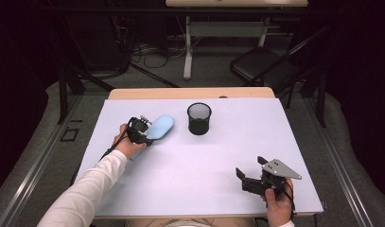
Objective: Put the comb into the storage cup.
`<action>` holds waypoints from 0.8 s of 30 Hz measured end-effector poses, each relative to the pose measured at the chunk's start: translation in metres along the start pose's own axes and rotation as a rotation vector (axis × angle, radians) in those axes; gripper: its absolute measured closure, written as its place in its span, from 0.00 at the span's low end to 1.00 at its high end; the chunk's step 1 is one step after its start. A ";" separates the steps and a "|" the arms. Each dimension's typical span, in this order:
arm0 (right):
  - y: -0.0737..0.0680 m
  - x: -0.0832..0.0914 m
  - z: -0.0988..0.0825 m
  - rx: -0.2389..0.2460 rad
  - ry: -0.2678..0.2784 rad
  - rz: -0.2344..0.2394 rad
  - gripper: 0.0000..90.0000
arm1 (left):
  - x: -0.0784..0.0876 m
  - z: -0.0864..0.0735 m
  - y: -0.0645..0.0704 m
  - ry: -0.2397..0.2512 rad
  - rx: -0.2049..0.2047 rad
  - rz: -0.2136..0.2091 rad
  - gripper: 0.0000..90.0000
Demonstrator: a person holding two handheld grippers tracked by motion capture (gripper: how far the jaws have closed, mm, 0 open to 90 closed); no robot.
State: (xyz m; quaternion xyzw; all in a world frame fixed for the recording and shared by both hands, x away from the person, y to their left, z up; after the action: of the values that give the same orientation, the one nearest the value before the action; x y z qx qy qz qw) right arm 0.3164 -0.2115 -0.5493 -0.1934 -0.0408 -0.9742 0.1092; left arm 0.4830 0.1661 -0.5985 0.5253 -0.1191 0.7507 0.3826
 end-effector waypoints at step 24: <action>0.000 0.000 0.000 0.001 0.000 0.001 0.10 | 0.006 0.002 0.001 0.058 0.010 0.000 0.77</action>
State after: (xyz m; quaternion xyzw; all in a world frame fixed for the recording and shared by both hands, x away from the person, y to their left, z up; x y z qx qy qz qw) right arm 0.3165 -0.2112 -0.5495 -0.1935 -0.0413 -0.9740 0.1099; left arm 0.4830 0.1670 -0.5919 0.5050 -0.1040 0.7662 0.3834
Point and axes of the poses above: each handheld gripper's, and its own axes: x roughly backward along the jaws, z roughly out of its top, y roughly to its right, the point moved 7 cm from there along -x, roughly forward along the jaws, and after that the axes turned 14 degrees about -z, right-handed, at the moved point
